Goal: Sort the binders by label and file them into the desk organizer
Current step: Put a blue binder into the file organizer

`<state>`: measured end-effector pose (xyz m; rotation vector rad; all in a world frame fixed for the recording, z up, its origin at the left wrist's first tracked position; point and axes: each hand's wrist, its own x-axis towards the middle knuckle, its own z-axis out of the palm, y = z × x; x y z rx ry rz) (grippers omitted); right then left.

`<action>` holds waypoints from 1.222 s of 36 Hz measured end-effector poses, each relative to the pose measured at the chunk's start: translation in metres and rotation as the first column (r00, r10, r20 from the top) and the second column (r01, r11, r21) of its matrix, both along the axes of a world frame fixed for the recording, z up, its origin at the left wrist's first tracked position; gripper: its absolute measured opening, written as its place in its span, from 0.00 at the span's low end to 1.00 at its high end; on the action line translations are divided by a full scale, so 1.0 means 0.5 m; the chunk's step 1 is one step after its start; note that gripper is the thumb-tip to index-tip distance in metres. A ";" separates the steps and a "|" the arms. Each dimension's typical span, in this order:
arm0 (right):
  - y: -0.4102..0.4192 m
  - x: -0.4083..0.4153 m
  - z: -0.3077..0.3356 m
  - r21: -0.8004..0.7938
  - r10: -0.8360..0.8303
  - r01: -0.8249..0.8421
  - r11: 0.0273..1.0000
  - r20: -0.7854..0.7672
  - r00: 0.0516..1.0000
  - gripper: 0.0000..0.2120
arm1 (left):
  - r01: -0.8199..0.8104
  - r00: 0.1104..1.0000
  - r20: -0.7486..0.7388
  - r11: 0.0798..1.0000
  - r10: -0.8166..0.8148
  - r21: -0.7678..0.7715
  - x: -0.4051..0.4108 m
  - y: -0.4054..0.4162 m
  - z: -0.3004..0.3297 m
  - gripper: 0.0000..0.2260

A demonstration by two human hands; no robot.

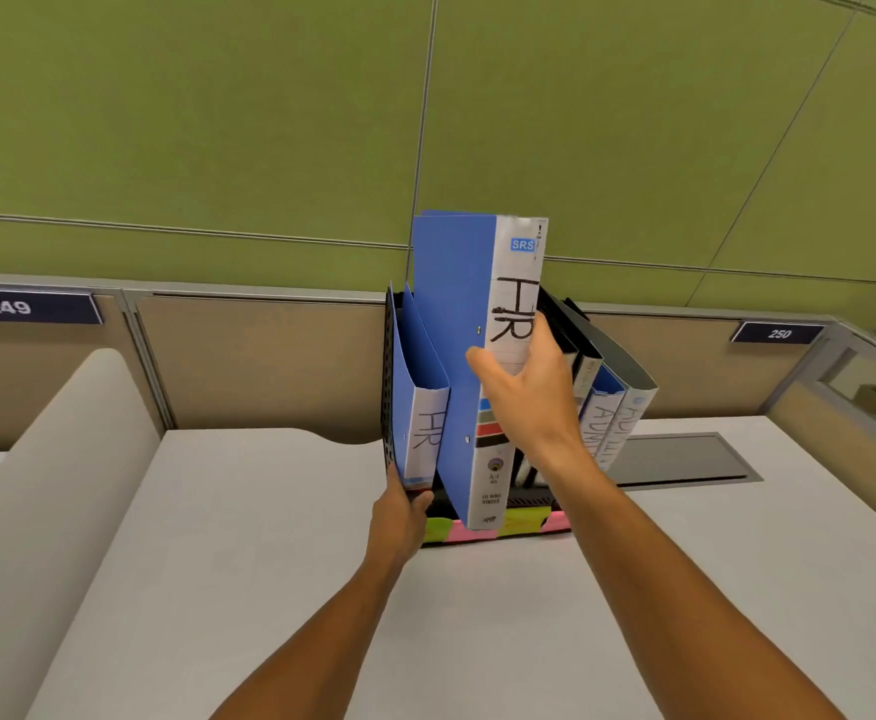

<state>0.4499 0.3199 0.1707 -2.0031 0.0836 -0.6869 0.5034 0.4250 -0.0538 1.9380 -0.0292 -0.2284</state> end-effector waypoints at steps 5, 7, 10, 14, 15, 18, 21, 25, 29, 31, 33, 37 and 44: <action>0.009 0.043 -0.063 0.140 0.016 -0.016 0.990 0.004 1.000 0.22 | -0.012 1.000 -0.009 1.000 0.011 -0.022 -0.002 -0.006 -0.003 0.26; 0.017 0.056 -0.081 0.200 0.017 -0.022 0.979 0.028 0.999 0.23 | -0.009 1.000 -0.015 1.000 0.008 -0.026 -0.001 -0.005 -0.003 0.26; 0.034 0.066 -0.106 0.234 0.012 -0.023 0.972 0.048 0.999 0.22 | 0.002 1.000 -0.001 1.000 -0.002 -0.011 0.001 -0.003 -0.005 0.27; 0.051 0.074 -0.127 0.256 -0.006 -0.002 0.967 0.032 0.999 0.23 | 0.014 1.000 0.014 1.000 -0.014 0.006 0.002 0.003 -0.010 0.28; 0.053 0.077 -0.133 0.267 -0.014 0.005 0.964 0.031 0.999 0.22 | 0.018 1.000 0.013 1.000 -0.018 0.004 0.003 0.004 -0.012 0.28; 0.060 0.084 -0.151 0.293 -0.044 0.035 0.956 0.026 0.999 0.26 | 0.024 1.000 0.012 1.000 -0.024 0.007 0.005 0.007 -0.016 0.28; 0.061 0.088 -0.166 0.310 -0.060 0.052 0.949 0.017 0.998 0.29 | 0.024 1.000 0.010 1.000 -0.024 0.011 0.007 0.006 -0.016 0.28; 0.054 0.093 -0.176 0.296 -0.049 0.042 0.954 0.018 0.999 0.31 | 0.024 1.000 0.006 1.000 -0.024 0.015 0.006 0.003 -0.015 0.28; 0.048 0.096 -0.182 0.295 -0.052 0.042 0.954 0.026 0.998 0.33 | 0.020 1.000 -0.003 1.000 -0.020 0.024 0.007 0.001 -0.016 0.28; 0.046 0.098 -0.186 0.335 -0.060 0.039 0.942 0.052 0.997 0.33 | 0.018 1.000 -0.004 1.000 -0.018 0.025 0.007 0.001 -0.016 0.28; 0.044 0.099 -0.191 0.375 -0.062 0.030 0.927 0.075 0.995 0.32 | 0.016 1.000 -0.004 1.000 -0.016 0.027 0.007 0.001 -0.016 0.28; 0.039 0.098 -0.207 0.390 -0.033 -0.001 0.921 0.081 0.996 0.31 | 0.013 1.000 -0.006 1.000 -0.013 0.026 0.007 0.000 -0.017 0.28; 0.026 0.112 -0.206 0.371 -0.059 0.023 0.928 0.086 0.994 0.29 | 0.016 1.000 0.002 1.000 -0.016 0.022 0.008 0.001 -0.018 0.28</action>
